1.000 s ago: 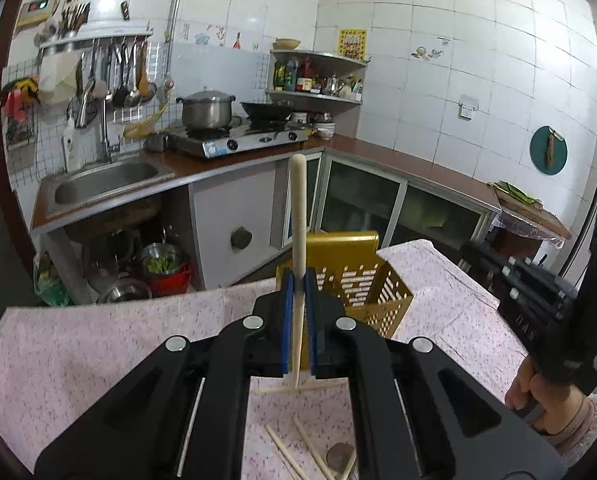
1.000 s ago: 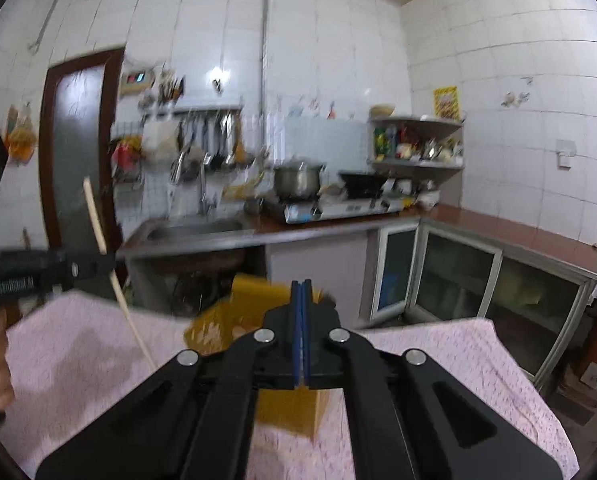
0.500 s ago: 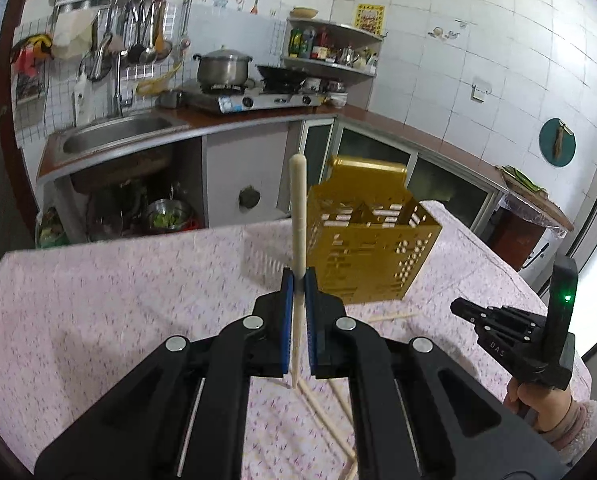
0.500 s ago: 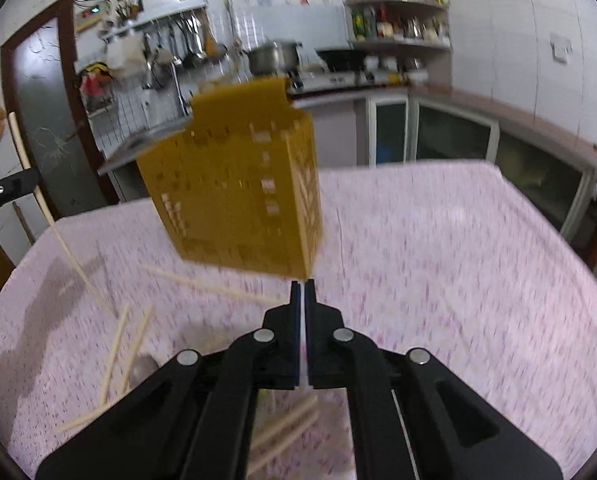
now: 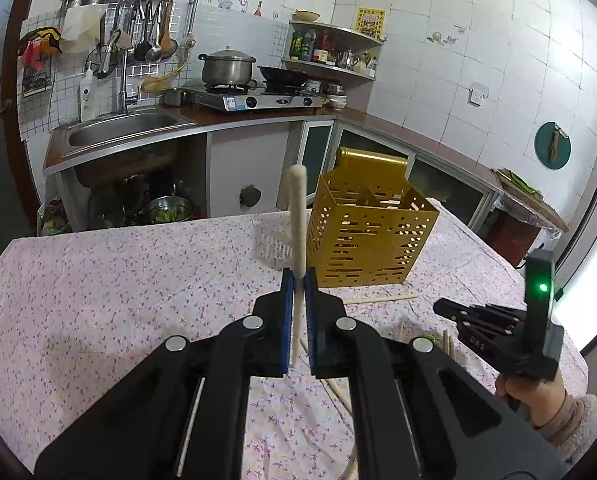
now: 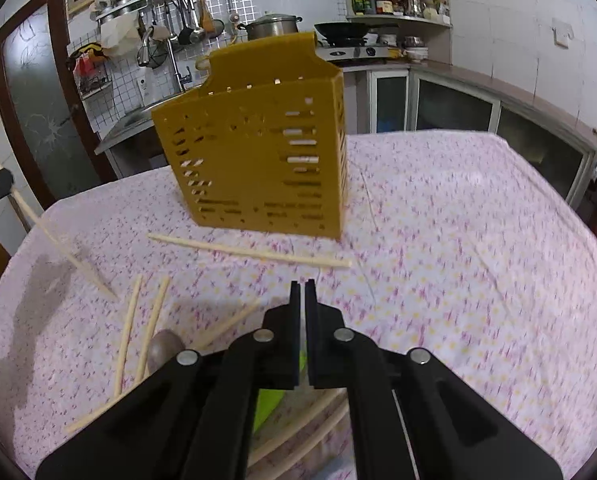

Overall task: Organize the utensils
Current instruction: 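Grasp another wooden chopstick with the right tool while the left tool holds its chopstick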

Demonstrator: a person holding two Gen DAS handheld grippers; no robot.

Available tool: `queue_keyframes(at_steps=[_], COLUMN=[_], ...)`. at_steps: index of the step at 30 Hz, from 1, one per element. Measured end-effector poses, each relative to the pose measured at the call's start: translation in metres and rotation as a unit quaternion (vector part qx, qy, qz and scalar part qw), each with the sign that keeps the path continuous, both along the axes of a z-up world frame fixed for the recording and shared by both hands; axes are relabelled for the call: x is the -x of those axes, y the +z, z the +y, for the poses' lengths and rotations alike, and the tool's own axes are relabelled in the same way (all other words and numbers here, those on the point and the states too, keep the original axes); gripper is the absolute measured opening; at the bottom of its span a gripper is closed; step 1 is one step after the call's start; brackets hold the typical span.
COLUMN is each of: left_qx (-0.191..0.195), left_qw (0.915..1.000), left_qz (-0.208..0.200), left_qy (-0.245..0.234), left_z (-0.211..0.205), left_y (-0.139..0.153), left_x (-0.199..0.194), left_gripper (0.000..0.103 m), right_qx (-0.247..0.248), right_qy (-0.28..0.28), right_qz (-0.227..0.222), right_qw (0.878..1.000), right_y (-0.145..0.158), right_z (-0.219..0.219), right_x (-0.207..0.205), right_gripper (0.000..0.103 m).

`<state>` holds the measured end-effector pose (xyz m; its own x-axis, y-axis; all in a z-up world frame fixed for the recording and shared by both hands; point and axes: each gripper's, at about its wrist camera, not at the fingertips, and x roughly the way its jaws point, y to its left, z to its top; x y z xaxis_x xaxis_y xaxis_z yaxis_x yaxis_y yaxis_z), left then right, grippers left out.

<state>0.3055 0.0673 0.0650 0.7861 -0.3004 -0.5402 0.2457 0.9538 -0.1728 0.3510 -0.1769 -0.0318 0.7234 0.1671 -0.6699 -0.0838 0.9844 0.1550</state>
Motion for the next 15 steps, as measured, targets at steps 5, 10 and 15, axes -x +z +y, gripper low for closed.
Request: queue_keyframes(at_steps=[5, 10, 15], left_qx=[-0.005, -0.003, -0.01], left_qw=[1.0, 1.0, 0.9999], left_qz=[0.004, 0.007, 0.006], left_qy=[-0.003, -0.001, -0.002], left_z=[-0.004, 0.001, 0.006], left_y=[-0.002, -0.002, 0.003], left_x=[-0.004, -0.001, 0.006], left_gripper=[0.005, 0.005, 0.005], right_qx=[-0.022, -0.026, -0.039], right_qy=[-0.01, -0.01, -0.032], right_qz=[0.023, 0.041, 0.057], right_qw=[0.999, 0.999, 0.997], right_y=[-0.007, -0.013, -0.016], right_z=[-0.001, 0.016, 0.032], right_x=[0.001, 0.004, 0.005], right_gripper=[0.004, 0.004, 0.004])
